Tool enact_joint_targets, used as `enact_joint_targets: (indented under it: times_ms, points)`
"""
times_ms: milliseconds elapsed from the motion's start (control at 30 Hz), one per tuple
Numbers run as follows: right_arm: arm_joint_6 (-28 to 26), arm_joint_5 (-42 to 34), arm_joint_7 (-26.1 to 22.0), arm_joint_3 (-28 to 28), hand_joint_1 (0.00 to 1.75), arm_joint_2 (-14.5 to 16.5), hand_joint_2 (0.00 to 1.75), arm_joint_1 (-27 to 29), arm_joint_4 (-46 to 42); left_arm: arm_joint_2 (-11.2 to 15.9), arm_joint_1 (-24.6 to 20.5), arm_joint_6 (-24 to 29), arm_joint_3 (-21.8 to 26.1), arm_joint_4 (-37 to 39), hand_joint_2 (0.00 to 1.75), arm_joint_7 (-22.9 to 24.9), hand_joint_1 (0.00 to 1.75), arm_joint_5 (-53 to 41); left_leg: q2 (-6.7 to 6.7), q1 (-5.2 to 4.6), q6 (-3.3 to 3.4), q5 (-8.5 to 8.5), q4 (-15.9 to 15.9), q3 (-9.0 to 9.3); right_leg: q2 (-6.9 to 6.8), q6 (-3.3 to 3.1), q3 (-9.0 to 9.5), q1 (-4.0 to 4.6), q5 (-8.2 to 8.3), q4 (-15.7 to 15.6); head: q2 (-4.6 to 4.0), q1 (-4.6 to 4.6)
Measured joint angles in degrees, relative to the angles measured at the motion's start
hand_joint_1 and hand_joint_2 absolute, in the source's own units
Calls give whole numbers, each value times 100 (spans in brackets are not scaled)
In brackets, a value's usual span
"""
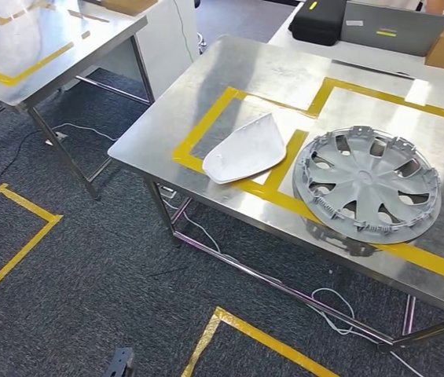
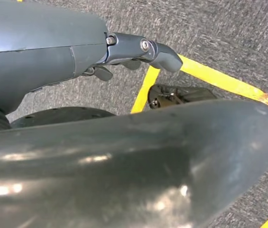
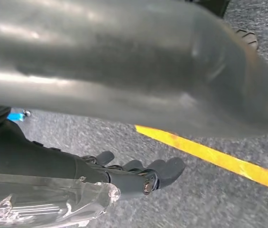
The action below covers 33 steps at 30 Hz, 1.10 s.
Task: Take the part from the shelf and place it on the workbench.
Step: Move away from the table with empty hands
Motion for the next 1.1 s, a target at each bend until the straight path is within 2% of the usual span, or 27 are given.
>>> enact_joint_targets:
  times_ms: [67, 100, 133, 167, 200, 267, 300, 400, 433, 467, 500, 533, 567, 600, 633, 667, 700, 733, 867, 1033, 1100]
  points:
    - [21, 42, -81, -63, 0, -2, 0, -22, 16, -6, 1, -1, 0, 0, 0, 5, 0, -18, 0, 24, -192, -6, -12, 7, -3, -7, -1, 4, 3, -2, 0, 3]
    - [35, 50, -111, -103, 0, -2, 0, -35, 24, -6, 1, -3, 0, -1, 0, 7, 0, -26, 0, 26, -230, -16, -6, 6, -3, 3, 1, -5, 7, -7, -1, 1]
    - [47, 61, -139, -142, 0, -3, 0, -47, 31, -5, 1, -8, 0, -1, 0, 8, 0, -32, 1, 19, -216, -28, 6, 1, -3, 17, 5, -18, 15, -18, 0, -3]
    - [57, 89, -165, -175, 0, -3, 0, -58, 39, -3, 0, -13, 0, -3, 0, 9, 0, -39, 2, 5, -161, -34, 15, -5, -1, 41, 15, -33, 29, -45, 0, -7]
    - [66, 127, -184, -202, 0, -4, 0, -68, 45, -4, -2, -18, 0, -4, 0, 10, 0, -47, 6, -4, -109, -14, -24, 14, 1, 69, 32, -27, 44, -81, 1, -15]
    - [66, 228, -175, -242, 0, -16, 0, -82, 55, -20, -9, -25, 1, -8, 0, 13, 0, -63, 32, 17, -60, 76, -180, 98, -31, 118, 21, -13, 3, -55, 1, -3]
    - [57, 268, -147, -263, 0, -22, 0, -90, 62, -31, -11, -26, 2, -9, 0, 16, 0, -68, 47, 37, -47, 119, -260, 144, -58, 140, -50, -6, -104, 105, 1, 14]
    - [21, 347, -44, -326, 0, -40, 0, -104, 96, -46, -4, -26, 5, -11, 0, 32, 0, -72, 68, 63, -36, 138, -315, 185, -118, 214, -523, -29, -575, 1102, -1, 54]
    - [11, 357, -19, -347, 0, -46, 0, -103, 107, -50, -2, -26, 7, -11, 0, 36, 0, -72, 66, 68, -43, 130, -311, 191, -124, 244, -620, -43, -606, 1295, -1, 53]
    - [3, 360, -3, -368, 0, -54, 0, -101, 118, -54, 1, -26, 8, -11, 0, 37, 0, -72, 60, 79, -59, 116, -303, 199, -127, 275, -615, -59, -528, 1280, -1, 54]
    - [-2, 361, 5, -385, 0, -61, 0, -102, 126, -58, 5, -26, 8, -12, 0, 37, 0, -72, 49, 98, -89, 96, -286, 211, -128, 308, -493, -80, -353, 1032, -1, 54]
    - [-6, 361, 9, -397, 0, -68, 0, -107, 132, -63, 8, -26, 9, -12, 0, 37, 0, -72, 36, 118, -133, 63, -250, 220, -123, 352, -301, -110, -160, 647, -1, 55]
    - [-8, 359, 14, -407, 0, -69, 0, -119, 150, -61, 8, -25, 9, -17, 0, 37, 0, -72, 23, 122, -187, 19, -198, 212, -92, 382, -122, -128, -38, 311, 0, 76]
    - [-8, 355, 19, -417, 0, -73, 0, -132, 169, -62, 6, -25, 9, -23, 0, 38, 0, -72, 12, 120, -238, -23, -140, 201, -61, 357, 4, -145, 25, 76, 1, 91]
    - [-12, 349, 25, -431, 0, -74, 0, -144, 188, -62, 3, -25, 9, -30, 0, 38, 0, -72, 5, 107, -276, -53, -96, 182, -32, 305, 55, -152, 17, -17, 1, 85]
    - [-18, 341, 31, -450, 0, -76, 0, -154, 206, -59, 1, -25, 9, -36, 0, 39, 0, -70, -1, 98, -298, -68, -78, 171, -8, 228, 50, -149, -14, 1, 1, 69]
    - [-25, 336, 32, -467, 0, -81, 0, -155, 213, -61, 2, -26, 9, -38, 0, 42, 0, -70, -3, 100, -301, -68, -80, 175, -9, 155, 37, -151, -12, 10, 1, 40]
    - [-34, 335, 28, -479, 0, -83, 0, -155, 221, -57, 4, -25, 10, -39, 0, 44, 0, -69, -4, 103, -290, -61, -94, 178, -8, 129, 26, -150, -7, 13, 1, 6]
    - [-47, 341, -60, -522, 0, -85, 0, -164, 256, -51, -5, -24, 11, -42, 0, 48, 0, -70, -1, 104, -184, -11, -112, 177, -2, 105, 7, -154, 3, 8, -1, -50]
    - [-35, 414, -191, -552, 0, -87, 0, -171, 275, -48, -8, -24, 11, -42, 0, 48, 0, -65, 1, 90, -133, -61, -92, 152, -4, 99, 6, -140, -5, 12, 0, -75]
    - [-32, 432, -203, -554, 0, -88, 0, -172, 276, -49, -8, -25, 11, -43, 0, 48, 0, -62, 4, 79, -139, -82, -50, 120, -9, 116, 11, -139, -4, 8, 0, -72]
